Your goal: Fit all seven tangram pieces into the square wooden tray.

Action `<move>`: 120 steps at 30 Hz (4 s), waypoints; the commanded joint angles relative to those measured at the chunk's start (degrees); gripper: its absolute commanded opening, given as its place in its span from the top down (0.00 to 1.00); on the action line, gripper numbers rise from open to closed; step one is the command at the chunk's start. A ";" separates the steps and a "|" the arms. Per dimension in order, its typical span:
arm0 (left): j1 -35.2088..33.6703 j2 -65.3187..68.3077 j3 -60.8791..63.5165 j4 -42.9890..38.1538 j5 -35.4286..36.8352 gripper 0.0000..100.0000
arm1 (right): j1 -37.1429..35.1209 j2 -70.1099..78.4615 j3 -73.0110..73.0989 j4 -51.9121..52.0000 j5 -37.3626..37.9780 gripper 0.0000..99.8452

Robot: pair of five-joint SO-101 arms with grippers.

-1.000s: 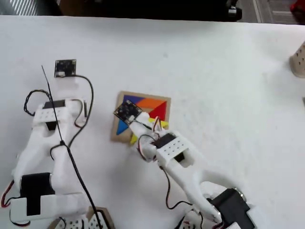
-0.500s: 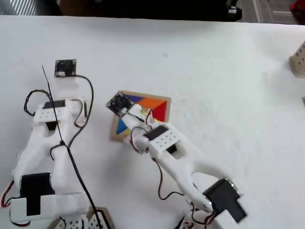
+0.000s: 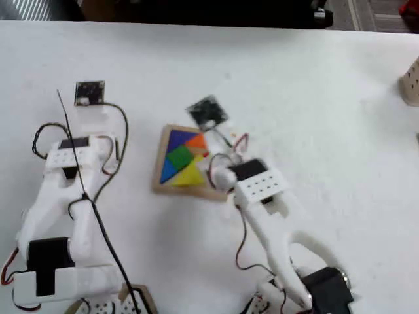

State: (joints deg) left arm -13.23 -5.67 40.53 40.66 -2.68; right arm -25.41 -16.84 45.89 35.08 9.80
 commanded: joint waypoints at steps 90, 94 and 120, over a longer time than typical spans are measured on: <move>-3.12 -30.73 29.63 -8.26 -12.40 0.98 | 15.87 -66.68 43.60 12.00 3.25 0.98; -1.54 -30.73 30.42 -8.09 -12.40 0.98 | 16.04 -74.59 47.03 16.04 6.95 0.98; 6.02 -92.00 56.79 10.64 -12.40 0.98 | 16.13 -83.91 51.08 35.38 10.02 0.98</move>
State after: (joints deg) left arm -9.36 -90.15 97.58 45.41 -14.64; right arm -9.58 -99.82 96.35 65.67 18.95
